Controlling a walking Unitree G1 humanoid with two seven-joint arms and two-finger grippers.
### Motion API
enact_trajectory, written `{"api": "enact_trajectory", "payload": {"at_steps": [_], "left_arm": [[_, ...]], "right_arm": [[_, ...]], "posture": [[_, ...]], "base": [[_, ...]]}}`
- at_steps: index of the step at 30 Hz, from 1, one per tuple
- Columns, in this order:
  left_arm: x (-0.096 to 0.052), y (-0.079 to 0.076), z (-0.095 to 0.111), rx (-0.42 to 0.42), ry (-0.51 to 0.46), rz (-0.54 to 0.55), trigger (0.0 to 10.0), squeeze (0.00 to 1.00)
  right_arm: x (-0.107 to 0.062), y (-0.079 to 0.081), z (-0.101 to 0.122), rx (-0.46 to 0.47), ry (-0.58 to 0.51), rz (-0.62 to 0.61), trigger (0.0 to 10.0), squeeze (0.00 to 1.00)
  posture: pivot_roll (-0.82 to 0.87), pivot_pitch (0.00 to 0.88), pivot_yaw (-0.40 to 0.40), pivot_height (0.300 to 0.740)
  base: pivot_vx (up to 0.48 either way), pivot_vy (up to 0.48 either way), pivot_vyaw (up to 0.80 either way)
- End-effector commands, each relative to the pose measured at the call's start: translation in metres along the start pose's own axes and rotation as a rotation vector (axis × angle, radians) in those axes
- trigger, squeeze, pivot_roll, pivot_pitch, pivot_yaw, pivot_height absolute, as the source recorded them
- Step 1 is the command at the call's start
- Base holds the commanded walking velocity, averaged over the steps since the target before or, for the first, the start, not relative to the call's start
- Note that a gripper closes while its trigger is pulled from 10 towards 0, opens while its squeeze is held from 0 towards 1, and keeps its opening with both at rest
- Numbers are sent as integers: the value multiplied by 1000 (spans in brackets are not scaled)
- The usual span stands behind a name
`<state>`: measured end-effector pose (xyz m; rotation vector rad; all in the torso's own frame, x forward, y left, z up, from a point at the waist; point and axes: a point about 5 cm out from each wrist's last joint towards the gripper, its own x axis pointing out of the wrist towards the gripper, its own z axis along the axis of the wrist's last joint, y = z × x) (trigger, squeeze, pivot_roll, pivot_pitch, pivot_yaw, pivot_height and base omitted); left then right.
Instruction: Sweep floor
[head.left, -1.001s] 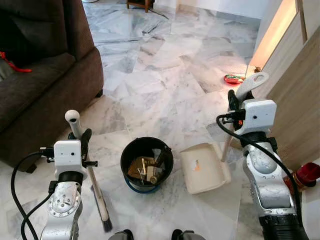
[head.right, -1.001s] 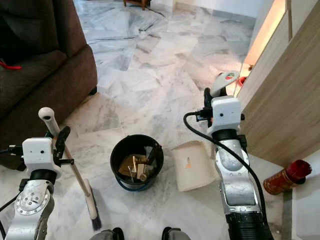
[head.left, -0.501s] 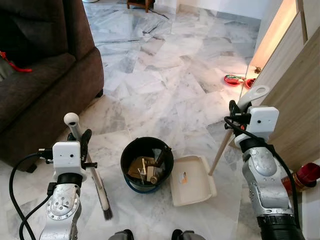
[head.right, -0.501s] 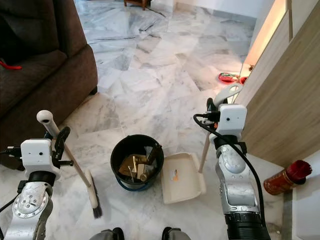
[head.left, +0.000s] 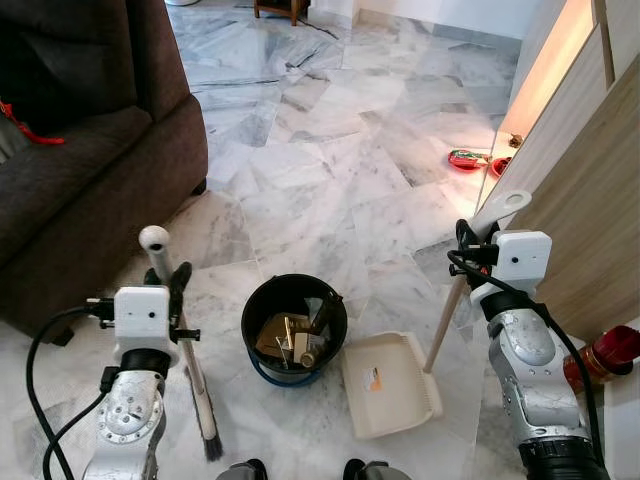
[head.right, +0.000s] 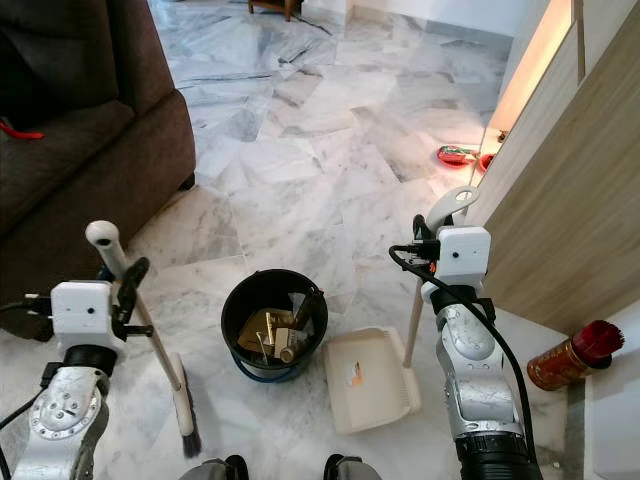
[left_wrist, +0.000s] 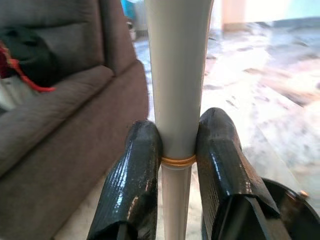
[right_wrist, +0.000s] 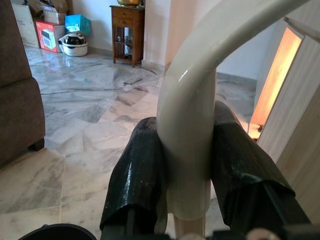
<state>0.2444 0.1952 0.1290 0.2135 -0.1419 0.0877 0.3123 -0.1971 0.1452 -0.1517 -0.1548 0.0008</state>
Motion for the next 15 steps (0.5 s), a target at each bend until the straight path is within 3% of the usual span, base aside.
{"api": "enact_trajectory", "payload": {"at_steps": [1,6,15], "left_arm": [[-1,0,11,24,-59,-6,10000,0],[-1,2,12,25,-61,2,10000,0],[-1,3,12,21,-60,9,10000,0]], "right_arm": [[2,-4,10,-8,-59,-5,10000,0],[4,0,15,2,-80,4,10000,0],[6,1,21,6,-101,6,10000,0]], "posture": [[-15,152,-20,740],[-14,148,-18,740],[-27,159,-17,740]], "base": [[0,0,0],[0,0,0],[-255,0,0]]}}
